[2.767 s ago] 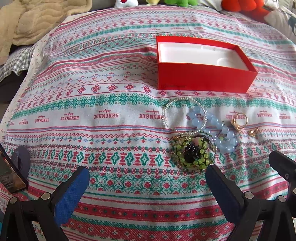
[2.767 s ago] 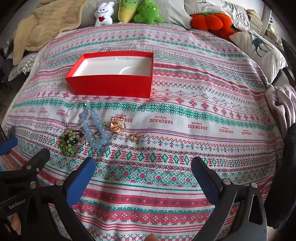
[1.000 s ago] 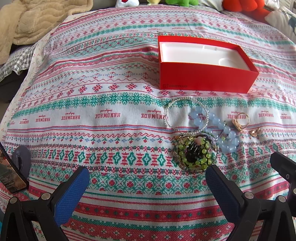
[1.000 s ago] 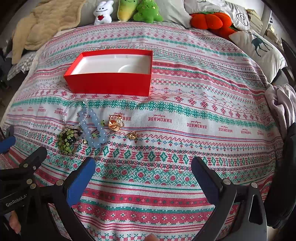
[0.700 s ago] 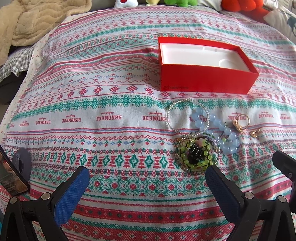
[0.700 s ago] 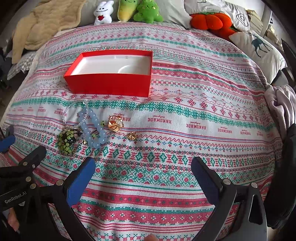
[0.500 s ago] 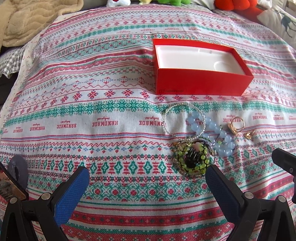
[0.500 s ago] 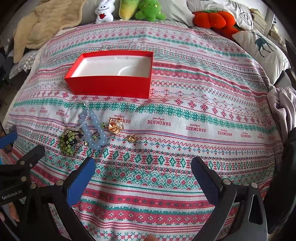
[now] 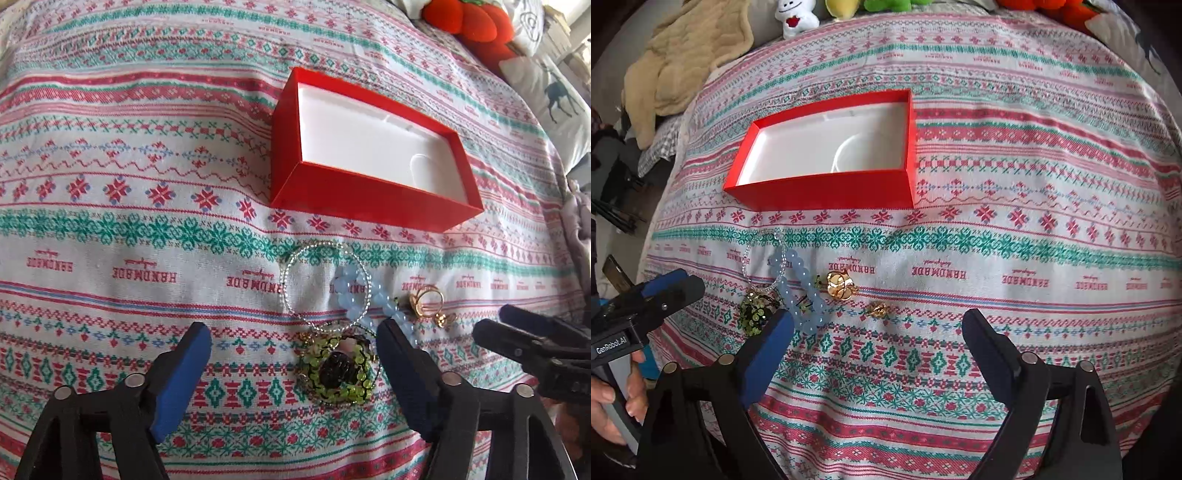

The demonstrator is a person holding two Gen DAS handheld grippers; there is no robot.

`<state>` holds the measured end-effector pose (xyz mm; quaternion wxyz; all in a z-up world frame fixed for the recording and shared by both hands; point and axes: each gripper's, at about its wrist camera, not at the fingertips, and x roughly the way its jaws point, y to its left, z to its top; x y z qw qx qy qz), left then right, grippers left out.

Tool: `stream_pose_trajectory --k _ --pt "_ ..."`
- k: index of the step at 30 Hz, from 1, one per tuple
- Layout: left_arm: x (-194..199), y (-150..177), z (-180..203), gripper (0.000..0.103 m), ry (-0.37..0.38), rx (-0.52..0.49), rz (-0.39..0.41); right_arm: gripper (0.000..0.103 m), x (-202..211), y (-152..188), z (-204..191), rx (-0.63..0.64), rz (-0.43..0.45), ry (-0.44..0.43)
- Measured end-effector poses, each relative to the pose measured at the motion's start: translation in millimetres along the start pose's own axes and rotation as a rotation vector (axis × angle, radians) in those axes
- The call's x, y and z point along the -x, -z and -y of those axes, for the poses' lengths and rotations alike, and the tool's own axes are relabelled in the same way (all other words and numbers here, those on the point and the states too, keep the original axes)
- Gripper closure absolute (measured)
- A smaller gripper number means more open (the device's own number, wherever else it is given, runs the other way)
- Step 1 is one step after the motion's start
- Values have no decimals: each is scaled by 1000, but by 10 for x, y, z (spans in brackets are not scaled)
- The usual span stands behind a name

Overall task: Organize jewelry
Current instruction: 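Grasp the silver bead bracelet with the left tool while the right tool grasps the light blue bead bracelet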

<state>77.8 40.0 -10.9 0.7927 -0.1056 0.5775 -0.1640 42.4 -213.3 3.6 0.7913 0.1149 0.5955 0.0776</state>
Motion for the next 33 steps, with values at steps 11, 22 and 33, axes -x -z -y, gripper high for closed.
stream_pose_trajectory --k 11,22,33 --pt "-406 -108 140 68 -33 -17 -44 73 -276 -69 -214 -9 -88 -187" --pt "-617 -269 249 97 -127 -36 -29 79 -593 -63 -302 -21 -141 -147" --pt "-421 -214 173 103 -112 -32 24 91 -554 -104 -514 34 -88 -131"
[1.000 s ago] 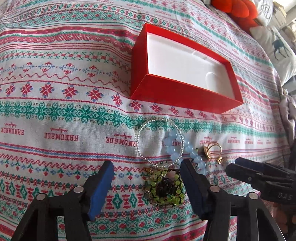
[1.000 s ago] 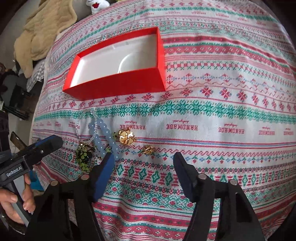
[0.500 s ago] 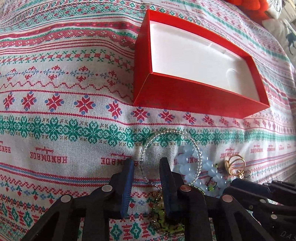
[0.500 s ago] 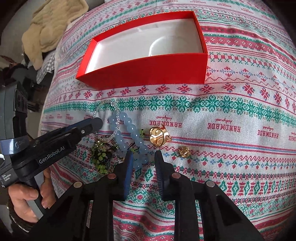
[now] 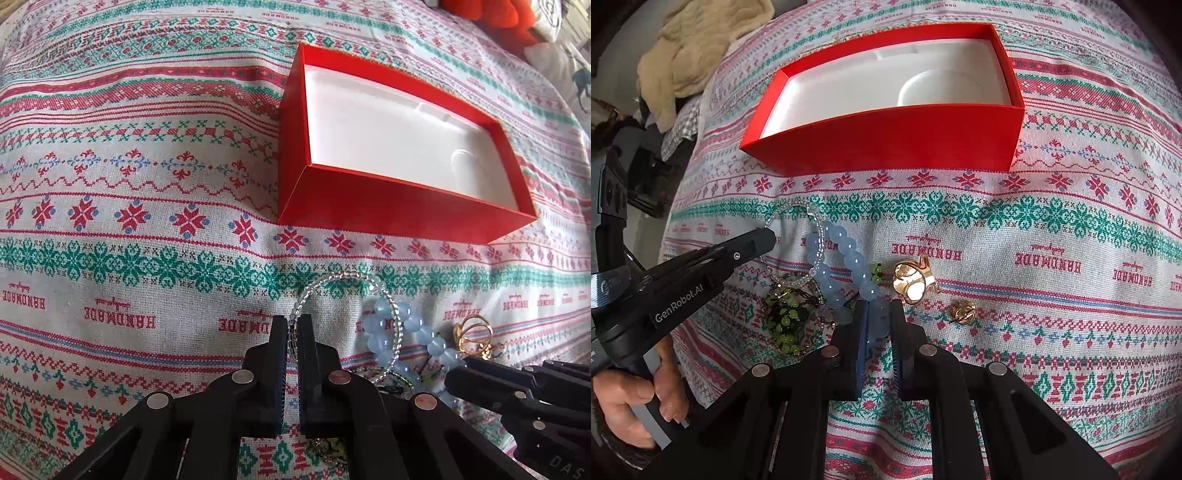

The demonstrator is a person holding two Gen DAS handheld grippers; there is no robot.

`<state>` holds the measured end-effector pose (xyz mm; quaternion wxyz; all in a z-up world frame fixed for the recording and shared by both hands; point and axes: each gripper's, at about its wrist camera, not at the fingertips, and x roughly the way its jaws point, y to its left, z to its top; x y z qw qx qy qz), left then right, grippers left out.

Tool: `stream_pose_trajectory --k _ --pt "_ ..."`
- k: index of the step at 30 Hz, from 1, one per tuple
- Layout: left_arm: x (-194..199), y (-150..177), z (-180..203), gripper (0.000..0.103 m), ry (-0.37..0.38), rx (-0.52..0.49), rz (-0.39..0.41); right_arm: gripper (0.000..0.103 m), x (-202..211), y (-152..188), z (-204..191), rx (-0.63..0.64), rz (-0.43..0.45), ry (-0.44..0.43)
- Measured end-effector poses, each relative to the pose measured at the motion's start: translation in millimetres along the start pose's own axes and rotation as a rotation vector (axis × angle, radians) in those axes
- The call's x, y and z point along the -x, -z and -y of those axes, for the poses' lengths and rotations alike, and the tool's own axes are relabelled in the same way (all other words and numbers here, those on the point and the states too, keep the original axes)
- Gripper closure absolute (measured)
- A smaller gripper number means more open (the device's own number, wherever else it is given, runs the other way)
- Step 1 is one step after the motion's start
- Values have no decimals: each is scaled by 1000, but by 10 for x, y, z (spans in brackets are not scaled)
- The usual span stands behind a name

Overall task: Organize jewelry
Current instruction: 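Grasp the silver bead bracelet with the left tool while the right tool grasps the light blue bead bracelet, then carry both bracelets into the red box and open both tools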

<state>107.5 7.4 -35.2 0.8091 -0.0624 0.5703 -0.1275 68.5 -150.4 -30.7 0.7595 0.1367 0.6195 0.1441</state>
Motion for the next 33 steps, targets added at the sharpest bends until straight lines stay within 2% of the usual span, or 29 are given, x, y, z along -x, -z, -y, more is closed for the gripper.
stream_pose_trajectory --k 8,16,22,29,33 --pt "346 -43 8 103 44 -8 74 91 402 -38 -131 25 103 -58" --pt "639 -178 93 103 91 -12 150 91 808 -141 -34 4 210 -90" --pt "831 -354 231 103 179 -23 211 91 1043 -262 24 3 277 -98" --pt "718 -617 436 103 265 -29 249 91 1045 -315 -74 48 315 -55" --pt "487 -719 395 103 295 -4 223 91 1064 -351 -46 27 313 -66"
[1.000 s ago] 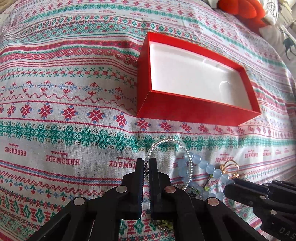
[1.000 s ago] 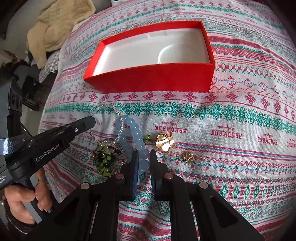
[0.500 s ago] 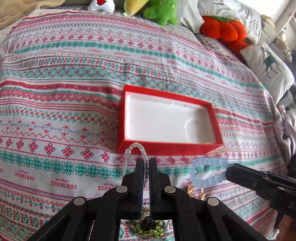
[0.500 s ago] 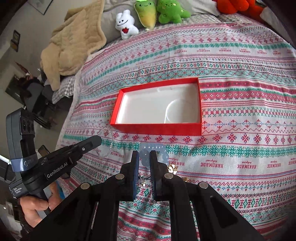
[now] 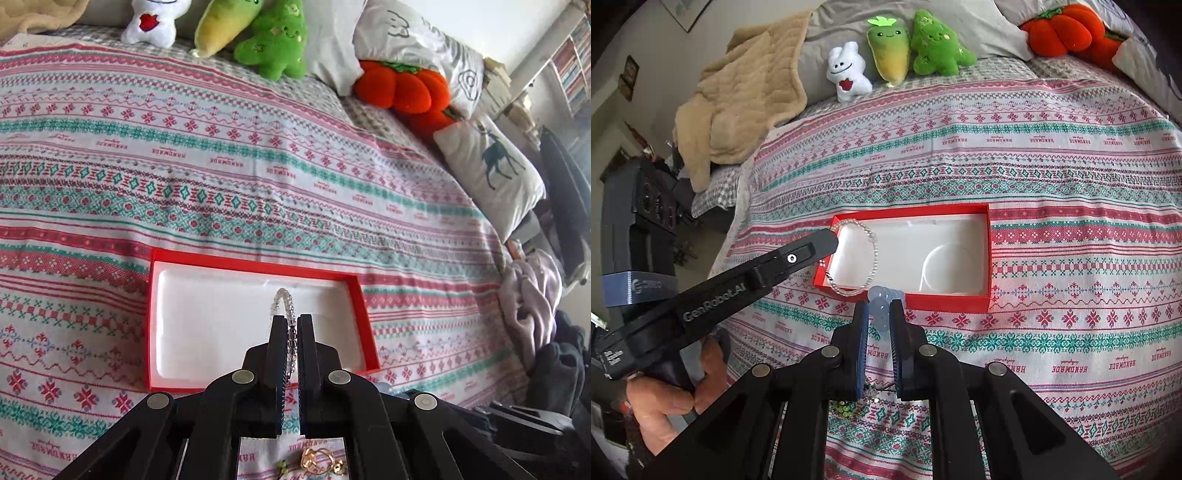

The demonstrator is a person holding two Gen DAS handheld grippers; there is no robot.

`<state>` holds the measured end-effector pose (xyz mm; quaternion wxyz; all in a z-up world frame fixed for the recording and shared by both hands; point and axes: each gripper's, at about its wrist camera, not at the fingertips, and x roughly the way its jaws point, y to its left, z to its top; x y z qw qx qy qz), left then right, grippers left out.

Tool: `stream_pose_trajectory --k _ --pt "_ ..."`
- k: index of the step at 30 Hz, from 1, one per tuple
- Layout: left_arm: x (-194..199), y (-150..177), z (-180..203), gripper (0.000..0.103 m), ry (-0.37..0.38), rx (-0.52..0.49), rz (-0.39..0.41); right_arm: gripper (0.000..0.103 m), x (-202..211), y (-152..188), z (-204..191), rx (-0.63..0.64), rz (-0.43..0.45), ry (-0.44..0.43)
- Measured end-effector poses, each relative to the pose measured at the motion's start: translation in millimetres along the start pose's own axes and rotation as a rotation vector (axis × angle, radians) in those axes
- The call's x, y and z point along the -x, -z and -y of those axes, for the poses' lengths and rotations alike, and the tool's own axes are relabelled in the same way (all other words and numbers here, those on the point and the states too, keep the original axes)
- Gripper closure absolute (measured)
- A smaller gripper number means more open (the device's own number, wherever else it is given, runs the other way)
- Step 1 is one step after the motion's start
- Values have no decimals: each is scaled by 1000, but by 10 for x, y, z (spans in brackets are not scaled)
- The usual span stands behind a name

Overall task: Organize jewelry
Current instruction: 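Carry both bracelets into the red box and open both tools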

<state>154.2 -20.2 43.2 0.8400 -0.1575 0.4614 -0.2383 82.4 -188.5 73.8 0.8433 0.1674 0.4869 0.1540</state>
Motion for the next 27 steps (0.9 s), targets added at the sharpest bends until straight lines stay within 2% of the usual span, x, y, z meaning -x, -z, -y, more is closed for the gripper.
stream_pose_trajectory --k 6,11,18,25,27 --pt "-205 -4 -185 103 -10 53 -23 91 64 -150 -85 6 37 -19" --pt "-284 7 -245 103 -100 36 -24 91 -83 -293 -165 36 60 -39" --pt "-418 21 -302 103 -217 -9 -50 91 -446 -364 214 -10 17 63" --pt "-448 31 -187 102 -267 -63 -50 91 -573 -383 487 -34 9 120" --pt "-405 39 -96 95 -277 -94 -47 90 -540 -385 486 -26 11 128"
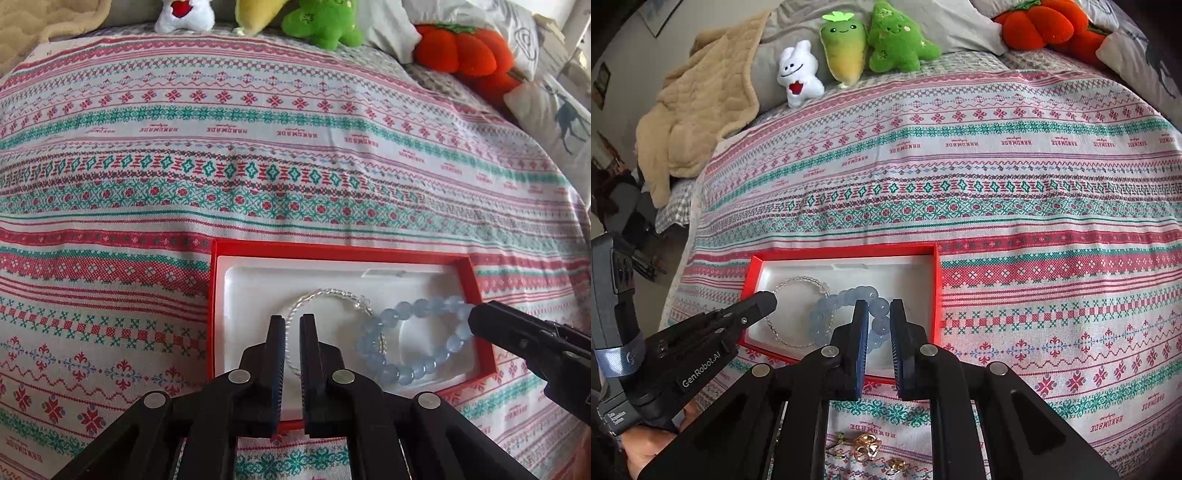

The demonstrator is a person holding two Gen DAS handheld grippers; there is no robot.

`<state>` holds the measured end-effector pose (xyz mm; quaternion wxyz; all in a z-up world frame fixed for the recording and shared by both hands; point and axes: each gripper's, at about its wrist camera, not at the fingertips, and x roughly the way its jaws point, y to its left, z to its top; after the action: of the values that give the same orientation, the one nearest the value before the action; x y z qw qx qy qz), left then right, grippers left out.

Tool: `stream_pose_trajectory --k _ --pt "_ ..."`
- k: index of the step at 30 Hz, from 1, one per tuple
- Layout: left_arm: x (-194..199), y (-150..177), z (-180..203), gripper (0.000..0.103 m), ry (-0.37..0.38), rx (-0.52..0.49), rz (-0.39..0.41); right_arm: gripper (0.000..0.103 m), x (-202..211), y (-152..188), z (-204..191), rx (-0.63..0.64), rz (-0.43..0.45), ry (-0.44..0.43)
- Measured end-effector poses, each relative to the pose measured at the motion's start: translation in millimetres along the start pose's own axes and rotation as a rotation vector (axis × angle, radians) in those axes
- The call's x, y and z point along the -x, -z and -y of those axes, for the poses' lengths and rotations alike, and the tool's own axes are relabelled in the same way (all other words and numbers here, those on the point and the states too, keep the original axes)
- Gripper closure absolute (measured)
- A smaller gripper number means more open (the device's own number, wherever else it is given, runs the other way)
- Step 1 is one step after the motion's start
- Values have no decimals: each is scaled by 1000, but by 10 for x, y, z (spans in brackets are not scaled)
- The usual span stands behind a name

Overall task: Organize jewelry
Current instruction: 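Carry both bracelets into the red box and open both tools, then move the left tool to the green beaded bracelet and grasp it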

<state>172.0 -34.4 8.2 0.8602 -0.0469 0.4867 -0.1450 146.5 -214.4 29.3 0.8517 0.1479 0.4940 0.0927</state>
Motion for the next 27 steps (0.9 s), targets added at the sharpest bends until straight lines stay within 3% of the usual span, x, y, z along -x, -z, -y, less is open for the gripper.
stream_pose_trajectory --k 3,9,12,15,19,27 --pt "156 43 105 60 -19 -54 26 87 126 9 -26 28 5 2" --pt "454 217 185 32 -69 -136 64 59 479 144 -56 82 59 47" --pt "572 346 170 18 -85 -153 68 51 642 269 -48 107 79 72" --pt "656 492 147 12 -124 -167 64 43 783 415 -38 128 94 92" --pt "730 694 121 11 -164 -202 51 34 932 653 -28 153 115 139" --pt "700 1068 -99 11 -126 -155 -35 26 977 1131 36 188 112 217"
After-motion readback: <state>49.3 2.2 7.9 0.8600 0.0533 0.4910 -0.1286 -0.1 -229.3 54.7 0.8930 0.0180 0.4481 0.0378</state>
